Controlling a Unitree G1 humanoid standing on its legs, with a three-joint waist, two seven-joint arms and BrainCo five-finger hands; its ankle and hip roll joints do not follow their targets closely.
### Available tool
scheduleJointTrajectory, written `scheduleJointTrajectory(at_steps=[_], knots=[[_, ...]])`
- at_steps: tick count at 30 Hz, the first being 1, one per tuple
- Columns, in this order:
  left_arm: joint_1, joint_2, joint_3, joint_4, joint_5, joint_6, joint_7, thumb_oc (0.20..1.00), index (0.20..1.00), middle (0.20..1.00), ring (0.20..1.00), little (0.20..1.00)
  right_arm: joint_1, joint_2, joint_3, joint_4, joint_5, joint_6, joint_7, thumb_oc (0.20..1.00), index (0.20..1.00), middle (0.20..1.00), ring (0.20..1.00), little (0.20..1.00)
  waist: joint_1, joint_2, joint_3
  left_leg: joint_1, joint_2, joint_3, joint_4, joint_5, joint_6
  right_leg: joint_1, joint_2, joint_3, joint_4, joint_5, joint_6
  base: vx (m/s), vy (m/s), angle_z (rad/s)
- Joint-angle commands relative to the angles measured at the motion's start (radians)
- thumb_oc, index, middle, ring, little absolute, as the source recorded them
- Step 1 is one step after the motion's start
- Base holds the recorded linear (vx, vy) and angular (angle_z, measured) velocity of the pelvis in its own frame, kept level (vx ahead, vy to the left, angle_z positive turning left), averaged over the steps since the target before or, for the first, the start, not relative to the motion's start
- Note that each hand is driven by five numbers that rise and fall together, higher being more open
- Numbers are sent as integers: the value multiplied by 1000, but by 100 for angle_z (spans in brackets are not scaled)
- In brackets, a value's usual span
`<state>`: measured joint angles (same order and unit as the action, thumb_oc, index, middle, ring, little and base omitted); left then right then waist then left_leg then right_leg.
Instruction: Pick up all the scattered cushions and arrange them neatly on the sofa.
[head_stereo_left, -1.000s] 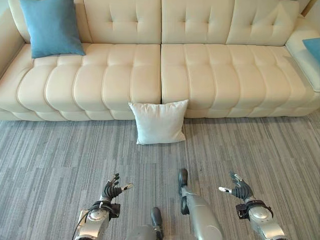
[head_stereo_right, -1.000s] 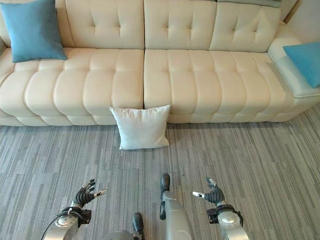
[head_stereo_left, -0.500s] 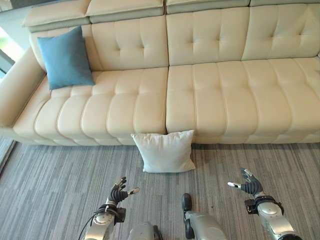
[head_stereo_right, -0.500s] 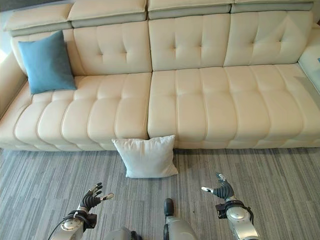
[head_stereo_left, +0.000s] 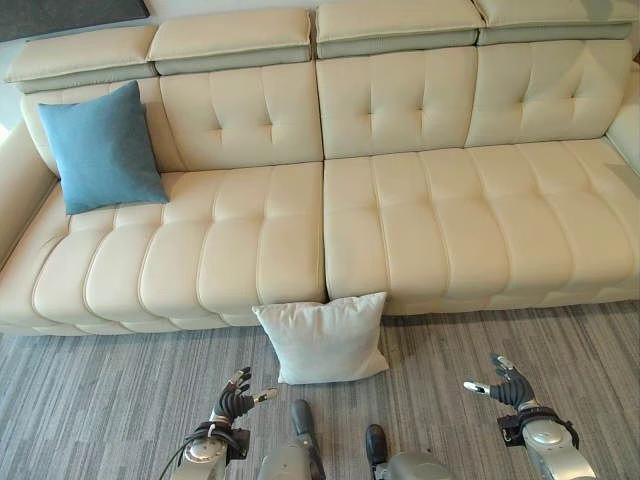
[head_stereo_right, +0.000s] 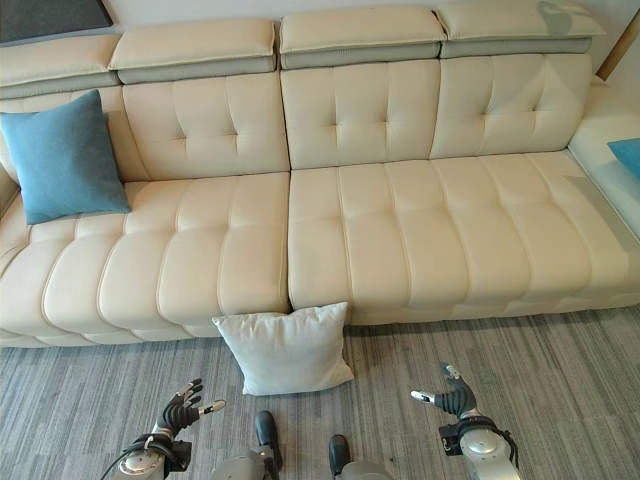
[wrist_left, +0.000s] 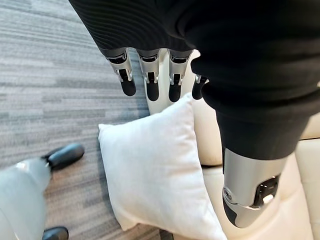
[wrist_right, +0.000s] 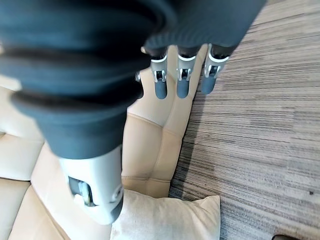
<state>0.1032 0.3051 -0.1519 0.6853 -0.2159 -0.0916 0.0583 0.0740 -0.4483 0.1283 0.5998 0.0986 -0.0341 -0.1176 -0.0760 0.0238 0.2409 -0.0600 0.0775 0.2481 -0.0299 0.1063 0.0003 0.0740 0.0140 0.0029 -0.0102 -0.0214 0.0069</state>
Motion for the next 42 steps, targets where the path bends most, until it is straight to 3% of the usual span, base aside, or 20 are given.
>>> scheduleJointTrajectory(at_steps=[1, 4, 6, 7, 9, 12, 15, 20, 26, 30, 34, 36, 42], knots=[[-14, 69, 39, -39, 3, -26, 23, 1000, 1000, 1000, 1000, 1000, -25, 9, -7, -47, 0, -21, 2, 1000, 1000, 1000, 1000, 1000, 33, -57, -22, -54, -20, -22, 175, -152, -28, -97, -144, -7, 303, -52, 135, 96, 200, -13], [-23, 88, 53, -43, 1, -29, 34, 1000, 1000, 1000, 1000, 1000, -44, 15, 5, -61, 3, -28, 1, 1000, 1000, 1000, 1000, 1000, 32, -58, -1, -40, -29, -19, 171, -167, -10, -161, -147, 6, 397, -16, 149, 68, 128, -11], [-21, 92, 67, -40, -1, -31, 43, 1000, 1000, 1000, 1000, 1000, -50, 19, 14, -64, 0, -31, 0, 1000, 1000, 1000, 1000, 1000, 37, -53, 7, -14, -34, -12, 164, -180, -2, -208, -157, -27, 434, -14, 140, 134, 115, -17], [-23, 96, 77, -30, -6, -34, 46, 1000, 1000, 1000, 1000, 1000, -56, 14, 16, -59, -5, -29, 1, 1000, 1000, 1000, 1000, 1000, 36, -51, 11, 6, -42, -15, 151, -188, -1, -235, -161, -67, 385, -25, 128, 99, 19, -24], [-23, 97, 79, -24, -8, -38, 48, 1000, 1000, 1000, 1000, 1000, -62, 11, 20, -56, -5, -31, -1, 1000, 1000, 1000, 1000, 1000, 32, -49, 16, 19, -45, -20, 143, -192, -3, -254, -150, -81, 354, -32, 124, 147, -4, -13], [-39, 106, 77, -7, -5, -45, 55, 1000, 1000, 1000, 1000, 1000, -68, -6, 27, -59, -4, -34, -2, 1000, 1000, 1000, 1000, 1000, 17, -59, 30, 26, -68, -60, 158, -207, -9, -256, -123, -47, 243, -32, 132, 122, -56, 17], [-62, 110, 78, -5, -10, -50, 64, 1000, 1000, 1000, 1000, 1000, -91, -28, 40, -74, -12, -38, -8, 1000, 1000, 1000, 1000, 1000, 23, -66, 50, -10, -70, -78, 185, -215, -17, -290, -111, -20, 253, -22, 118, 13, -145, 64], [-123, 129, 72, 27, -32, -66, 90, 1000, 1000, 1000, 1000, 1000, -180, -74, 90, -68, -42, -52, -38, 1000, 1000, 1000, 1000, 1000, 46, -64, 99, -136, -53, -106, 256, -215, -37, -344, -119, -64, 261, -34, 93, -76, -171, 22], [-270, 158, 76, 106, -153, -109, 176, 1000, 1000, 1000, 1000, 1000, -406, -138, 198, -15, -48, -60, -97, 1000, 1000, 1000, 1000, 1000, 61, -59, 183, -316, -25, -121, 318, -190, -63, -508, -120, -96, 305, -42, 77, -90, -117, 13], [-521, 262, 17, 190, -222, -138, 224, 1000, 1000, 1000, 1000, 1000, -717, -159, 294, 140, 38, -66, -159, 1000, 1000, 1000, 1000, 1000, 39, -67, 271, -535, 7, -114, 457, -229, -72, -744, -108, -74, 446, -69, 76, -119, -26, -2], [-661, 330, -18, 228, -243, -142, 236, 1000, 1000, 1000, 1000, 1000, -864, -147, 315, 247, 105, -66, -194, 1000, 1000, 1000, 1000, 1000, 25, -70, 279, -711, 21, -126, 570, -248, -71, -902, -106, -61, 535, -79, 68, -85, -4, -3], [-797, 386, -67, 278, -264, -140, 241, 1000, 1000, 1000, 1000, 1000, -986, -127, 334, 351, 175, -61, -217, 1000, 1000, 1000, 1000, 1000, 16, -63, 279, -869, 25, -140, 669, -271, -64, -1049, -105, -47, 629, -99, 63, -42, 12, 3], [-1038, 406, -197, 362, -274, -127, 246, 1000, 1000, 1000, 1000, 1000, -1172, -47, 355, 486, 300, -58, -252, 1000, 1000, 1000, 1000, 1000, 15, -34, 279, -1074, 9, -153, 796, -304, -51, -1250, -129, -24, 765, -133, 56, -4, 40, 3]])
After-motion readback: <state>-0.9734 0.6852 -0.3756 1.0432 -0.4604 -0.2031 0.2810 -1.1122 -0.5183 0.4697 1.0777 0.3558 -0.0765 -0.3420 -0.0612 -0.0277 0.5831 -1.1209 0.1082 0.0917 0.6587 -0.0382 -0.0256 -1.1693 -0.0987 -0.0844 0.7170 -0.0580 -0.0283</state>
